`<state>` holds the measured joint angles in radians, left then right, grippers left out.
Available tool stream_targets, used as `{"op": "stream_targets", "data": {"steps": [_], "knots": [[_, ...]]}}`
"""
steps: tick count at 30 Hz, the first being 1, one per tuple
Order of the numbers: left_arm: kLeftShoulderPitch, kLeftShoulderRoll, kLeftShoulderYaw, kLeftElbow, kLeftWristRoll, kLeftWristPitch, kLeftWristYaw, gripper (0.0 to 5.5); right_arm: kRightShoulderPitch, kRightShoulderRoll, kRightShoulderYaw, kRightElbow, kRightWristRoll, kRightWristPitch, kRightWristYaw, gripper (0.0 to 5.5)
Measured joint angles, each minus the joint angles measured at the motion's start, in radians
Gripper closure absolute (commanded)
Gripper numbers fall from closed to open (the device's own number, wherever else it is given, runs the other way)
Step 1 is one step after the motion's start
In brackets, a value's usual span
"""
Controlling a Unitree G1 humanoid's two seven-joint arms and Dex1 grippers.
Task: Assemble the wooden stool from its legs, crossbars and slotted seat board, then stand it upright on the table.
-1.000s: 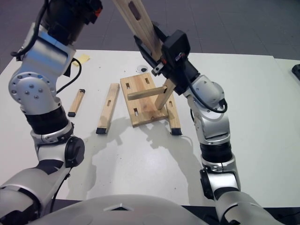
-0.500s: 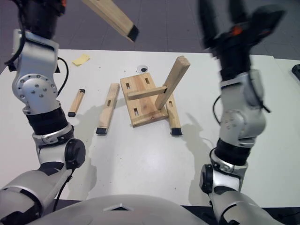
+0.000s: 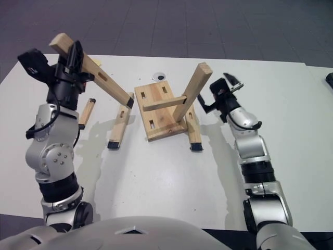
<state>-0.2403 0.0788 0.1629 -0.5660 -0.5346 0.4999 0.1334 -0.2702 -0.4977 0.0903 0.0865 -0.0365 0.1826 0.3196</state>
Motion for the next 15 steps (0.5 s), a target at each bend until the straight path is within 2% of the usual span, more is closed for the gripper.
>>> {"op": "stream_targets", "data": {"steps": [6, 15], "knots": [[0.124, 0.003, -0.020, -0.122, -0.008, 0.088, 0.028, 4.47, 0.093, -0.003, 0.000, -0.209, 0.022, 0.057, 0.065, 0.10], [0.116, -0.066, -0.091, -0.114, 0.024, 0.094, 0.056, 4.47, 0.091, 0.060, 0.039, -0.345, 0.028, 0.164, 0.087, 0.10]]}}
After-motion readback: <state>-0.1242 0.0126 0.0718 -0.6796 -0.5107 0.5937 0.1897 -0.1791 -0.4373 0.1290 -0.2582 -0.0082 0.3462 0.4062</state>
